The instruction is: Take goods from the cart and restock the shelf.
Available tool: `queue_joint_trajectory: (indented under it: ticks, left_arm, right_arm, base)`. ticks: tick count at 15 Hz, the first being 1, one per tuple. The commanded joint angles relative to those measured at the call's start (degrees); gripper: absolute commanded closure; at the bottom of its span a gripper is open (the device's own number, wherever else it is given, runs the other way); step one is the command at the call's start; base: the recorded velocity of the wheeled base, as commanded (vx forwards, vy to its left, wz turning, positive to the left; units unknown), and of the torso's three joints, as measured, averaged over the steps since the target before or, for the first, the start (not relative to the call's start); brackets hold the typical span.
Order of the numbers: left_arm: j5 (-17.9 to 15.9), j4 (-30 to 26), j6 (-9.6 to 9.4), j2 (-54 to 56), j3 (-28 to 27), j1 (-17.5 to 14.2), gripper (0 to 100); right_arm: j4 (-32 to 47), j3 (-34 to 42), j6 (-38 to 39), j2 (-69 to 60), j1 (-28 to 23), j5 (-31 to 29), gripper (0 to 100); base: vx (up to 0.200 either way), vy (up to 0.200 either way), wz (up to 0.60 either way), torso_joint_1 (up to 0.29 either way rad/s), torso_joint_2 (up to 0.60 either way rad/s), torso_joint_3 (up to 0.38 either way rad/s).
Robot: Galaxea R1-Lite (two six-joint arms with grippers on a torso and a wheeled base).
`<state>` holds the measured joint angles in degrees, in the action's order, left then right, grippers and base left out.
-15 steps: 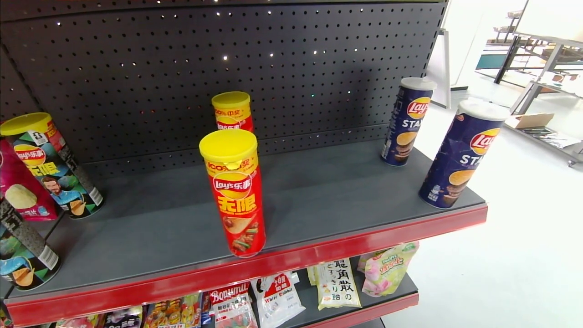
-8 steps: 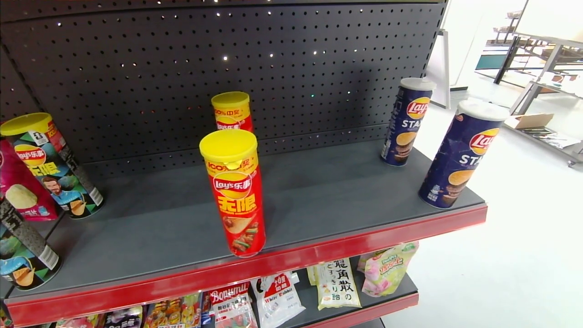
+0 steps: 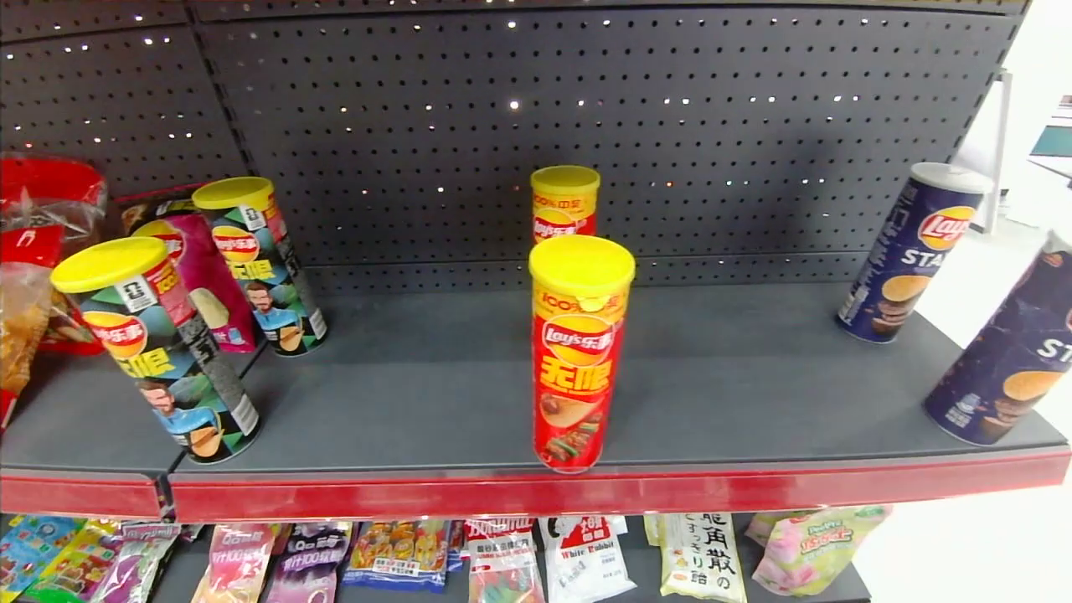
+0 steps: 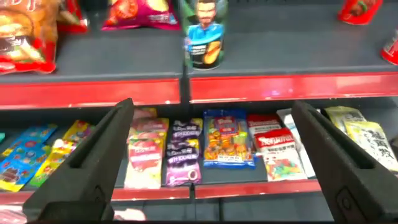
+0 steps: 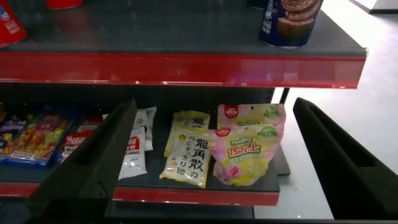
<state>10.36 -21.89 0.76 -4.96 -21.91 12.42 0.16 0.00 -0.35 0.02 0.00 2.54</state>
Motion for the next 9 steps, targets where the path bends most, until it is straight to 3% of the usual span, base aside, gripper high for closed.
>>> queue_joint_trajectory:
  ticks: [1,4,7,9]
  left_arm:
    - [0.01,-0.08,0.04,-0.4,0.02,0.06,0]
    - [-0.17,0.27,0.56,-0.31,1.87,0.06,0]
    - [-2.72,16.88,0.56,-0.4,14.96,0.06,0]
    - [-2.8,25.67,-0.76,-0.31,21.82,0.06,0]
  right_arm:
    - [-0.07,0.0,0.0,-0.02,0.0,0.01,0]
    - [-0.07,0.0,0.0,-0.02,0.0,0.01,0]
    - [-0.33,0.0,-1.05,-0.02,0.0,2.12,0]
    - [-1.21,-8.26,1.23,5.25,0.88,5.64,0]
  base:
    - [0.0,0.0,0.0,0.0,0.0,0.0]
    - [0.0,0.0,0.0,0.0,0.0,0.0]
    - [0.0,0.0,0.0,0.0,0.0,0.0]
    - [0.0,0.0,0.0,0.0,0.0,0.0]
